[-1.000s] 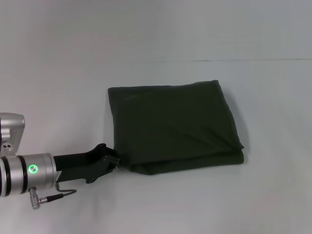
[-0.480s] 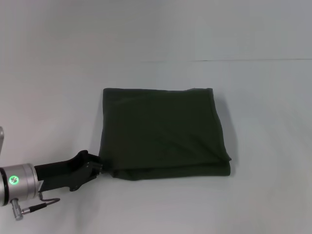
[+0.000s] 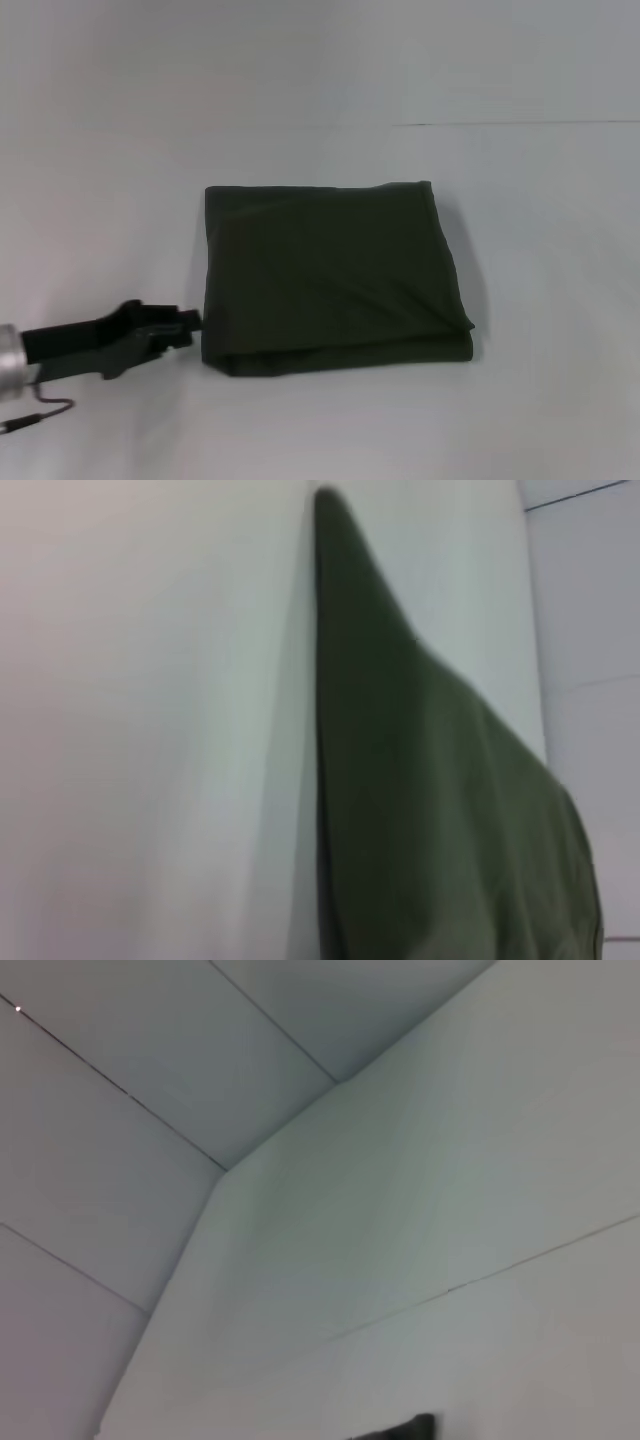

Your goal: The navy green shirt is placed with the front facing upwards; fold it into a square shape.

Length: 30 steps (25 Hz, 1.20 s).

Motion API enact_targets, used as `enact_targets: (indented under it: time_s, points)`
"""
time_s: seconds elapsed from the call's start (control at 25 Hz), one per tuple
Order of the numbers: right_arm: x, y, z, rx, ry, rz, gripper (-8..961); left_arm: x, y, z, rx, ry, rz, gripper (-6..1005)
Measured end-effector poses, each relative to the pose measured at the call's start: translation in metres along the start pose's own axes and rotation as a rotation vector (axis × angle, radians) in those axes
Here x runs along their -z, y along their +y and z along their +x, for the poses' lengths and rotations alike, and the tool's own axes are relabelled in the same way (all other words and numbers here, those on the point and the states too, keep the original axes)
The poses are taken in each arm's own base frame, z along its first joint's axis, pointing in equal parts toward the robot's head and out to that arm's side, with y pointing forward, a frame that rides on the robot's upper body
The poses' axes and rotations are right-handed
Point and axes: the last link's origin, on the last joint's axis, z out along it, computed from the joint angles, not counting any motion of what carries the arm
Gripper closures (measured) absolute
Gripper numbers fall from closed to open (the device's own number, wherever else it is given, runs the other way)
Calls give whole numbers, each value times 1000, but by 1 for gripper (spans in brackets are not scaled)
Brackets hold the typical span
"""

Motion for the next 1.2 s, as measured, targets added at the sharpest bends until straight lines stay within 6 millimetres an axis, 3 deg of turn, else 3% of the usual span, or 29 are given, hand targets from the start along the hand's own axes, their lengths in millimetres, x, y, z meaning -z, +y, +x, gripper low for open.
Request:
enact_targets:
  time_s: [0.08, 0.28, 0.4, 0.56, 0.72, 0.88, 1.08, 1.2]
  points:
    - [-3, -2, 4, 15, 33, 22, 413, 14, 0, 5, -41, 17, 8, 824]
    - [-12, -6, 12, 75, 121, 91, 201, 46, 18, 18, -343, 84, -56, 636]
    - [-16, 1, 10, 144, 137, 76, 144, 52, 32, 26, -513, 155, -123, 518]
    - [-33, 24, 7, 297, 151, 13, 114, 54, 47, 49, -611, 168, -129, 358]
    - [-70, 55, 15, 467, 197, -82, 100, 43, 65, 61, -753, 80, -125, 243]
    - [-102, 80, 27, 609, 233, -153, 101, 19, 80, 66, -850, -48, -91, 138]
    - [-120, 92, 40, 697, 308, -179, 101, -6, 94, 67, -906, -179, -50, 50]
    - [-123, 94, 46, 727, 330, -188, 101, -16, 100, 71, -953, -181, -27, 51]
